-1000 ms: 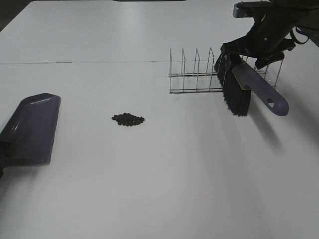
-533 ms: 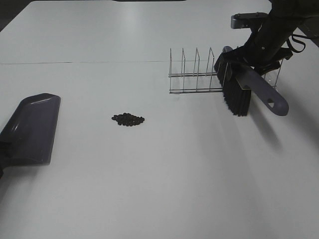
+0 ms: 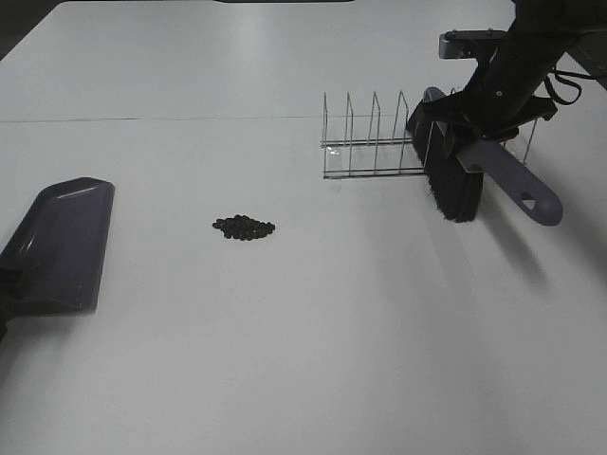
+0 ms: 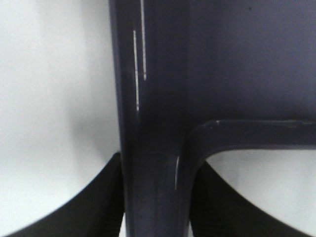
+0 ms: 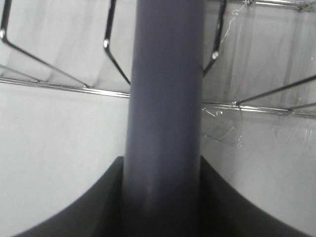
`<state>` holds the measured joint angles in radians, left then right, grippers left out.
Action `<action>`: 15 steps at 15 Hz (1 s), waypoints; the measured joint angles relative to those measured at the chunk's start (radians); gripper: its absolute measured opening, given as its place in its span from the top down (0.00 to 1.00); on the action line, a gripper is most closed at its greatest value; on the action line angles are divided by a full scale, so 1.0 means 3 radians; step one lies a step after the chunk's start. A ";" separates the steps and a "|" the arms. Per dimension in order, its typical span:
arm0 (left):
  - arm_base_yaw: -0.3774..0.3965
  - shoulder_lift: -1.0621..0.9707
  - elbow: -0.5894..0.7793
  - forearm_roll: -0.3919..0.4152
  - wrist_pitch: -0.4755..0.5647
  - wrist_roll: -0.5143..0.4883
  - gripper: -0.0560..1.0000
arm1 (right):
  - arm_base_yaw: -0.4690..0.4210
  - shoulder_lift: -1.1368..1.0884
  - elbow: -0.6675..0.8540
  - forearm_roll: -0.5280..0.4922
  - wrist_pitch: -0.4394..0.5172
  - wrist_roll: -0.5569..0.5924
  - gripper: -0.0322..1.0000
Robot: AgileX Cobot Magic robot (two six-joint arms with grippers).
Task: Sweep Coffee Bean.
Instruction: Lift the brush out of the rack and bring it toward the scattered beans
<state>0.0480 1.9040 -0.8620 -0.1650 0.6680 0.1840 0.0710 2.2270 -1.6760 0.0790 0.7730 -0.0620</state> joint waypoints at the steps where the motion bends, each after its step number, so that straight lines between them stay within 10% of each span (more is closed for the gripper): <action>1: 0.0000 0.0000 0.0000 0.0000 0.0000 0.0000 0.62 | 0.0000 -0.0007 0.0000 0.0000 0.0033 0.0000 0.67; 9: 0.0000 0.0000 0.0000 0.0000 0.0000 0.0000 0.62 | 0.0000 -0.0763 0.0207 -0.0263 0.0253 0.0360 0.67; 15: 0.0000 0.0000 0.0000 0.0013 -0.0003 -0.0013 0.62 | 0.0000 -0.1543 0.1610 -0.0263 -0.0423 0.0450 0.67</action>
<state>0.0480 1.9040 -0.8620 -0.1610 0.6670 0.1800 0.0710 1.7640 -1.1930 0.0000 0.6460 0.0730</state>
